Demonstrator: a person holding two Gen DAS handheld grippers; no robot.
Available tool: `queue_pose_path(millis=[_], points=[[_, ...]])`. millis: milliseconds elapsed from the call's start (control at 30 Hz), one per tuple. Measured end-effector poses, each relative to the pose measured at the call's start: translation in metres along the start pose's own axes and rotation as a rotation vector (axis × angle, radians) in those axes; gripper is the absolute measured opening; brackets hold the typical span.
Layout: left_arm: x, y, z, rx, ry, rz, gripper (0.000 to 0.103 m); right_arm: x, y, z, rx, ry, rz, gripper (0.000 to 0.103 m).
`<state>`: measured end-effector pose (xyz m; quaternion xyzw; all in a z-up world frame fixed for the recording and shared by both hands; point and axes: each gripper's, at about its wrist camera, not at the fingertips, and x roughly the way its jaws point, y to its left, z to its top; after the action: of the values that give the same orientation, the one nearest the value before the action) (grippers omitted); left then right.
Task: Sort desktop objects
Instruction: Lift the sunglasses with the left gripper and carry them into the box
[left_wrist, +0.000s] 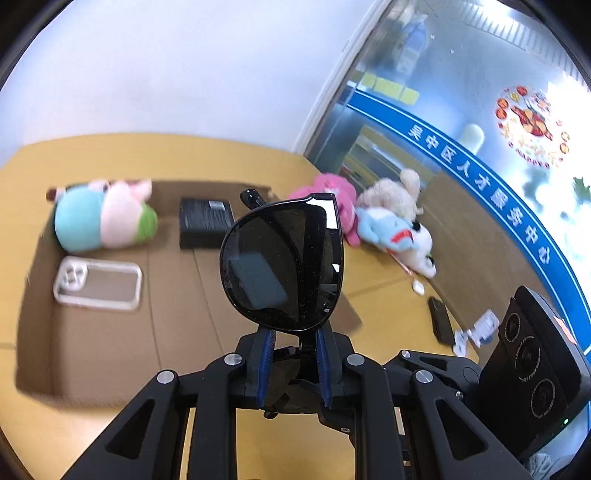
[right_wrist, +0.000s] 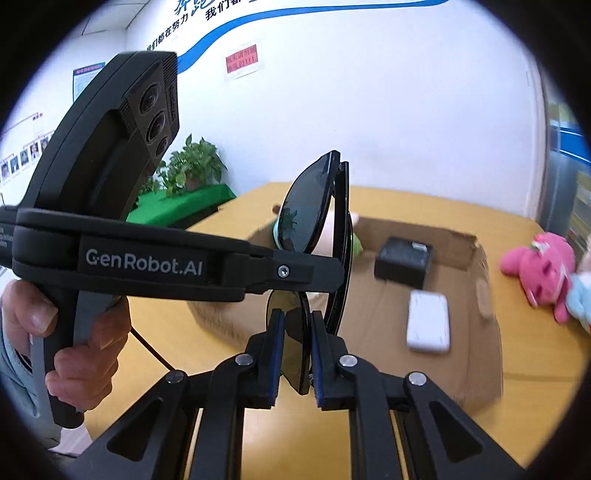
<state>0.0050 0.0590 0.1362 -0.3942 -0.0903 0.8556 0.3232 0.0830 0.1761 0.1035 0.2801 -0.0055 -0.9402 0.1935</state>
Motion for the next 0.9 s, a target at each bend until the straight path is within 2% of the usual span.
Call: queue_pose_path(millis=[167,267,367,567,733,900], points=[[0.013,0.03,0.049,-0.02,0.012,0.006,0.018,0.037,-0.019,0.046,0.011,0.019,0.034,0.011],[0.03,0.049,0.07,-0.044,0.042,0.021,0.018,0.066,-0.032,0.065,0.017,0.069,0.058,0.011],[0.052,0.076,0.082,-0.112,0.096,0.02,0.018,0.097,-0.047,0.072,0.053,0.14,0.087,0.011],[0.115,0.124,0.082,-0.223,0.246,0.043,0.018,0.16,-0.085,0.065,0.191,0.313,0.143,0.011],[0.171,0.157,0.072,-0.311,0.406,0.049,0.018,0.204,-0.112,0.039,0.335,0.463,0.164,0.011],[0.202,0.175,0.055,-0.365,0.499,0.072,0.019,0.236,-0.13,0.018,0.461,0.605,0.185,0.011]])
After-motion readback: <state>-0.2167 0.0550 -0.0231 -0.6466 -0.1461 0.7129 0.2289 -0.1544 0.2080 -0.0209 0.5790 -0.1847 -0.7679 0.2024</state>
